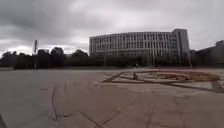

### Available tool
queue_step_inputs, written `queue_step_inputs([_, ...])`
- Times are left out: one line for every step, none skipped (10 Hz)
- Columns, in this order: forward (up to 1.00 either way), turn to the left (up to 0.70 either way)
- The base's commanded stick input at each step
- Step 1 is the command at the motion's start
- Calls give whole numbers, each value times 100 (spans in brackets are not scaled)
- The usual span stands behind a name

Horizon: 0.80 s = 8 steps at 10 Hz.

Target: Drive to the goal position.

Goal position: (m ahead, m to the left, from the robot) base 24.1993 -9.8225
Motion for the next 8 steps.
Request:
queue_step_inputs([70,0])
queue_step_inputs([70,0])
queue_step_inputs([70,0])
queue_step_inputs([70,0])
queue_step_inputs([70,0])
queue_step_inputs([70,0])
queue_step_inputs([70,0])
queue_step_inputs([70,0])
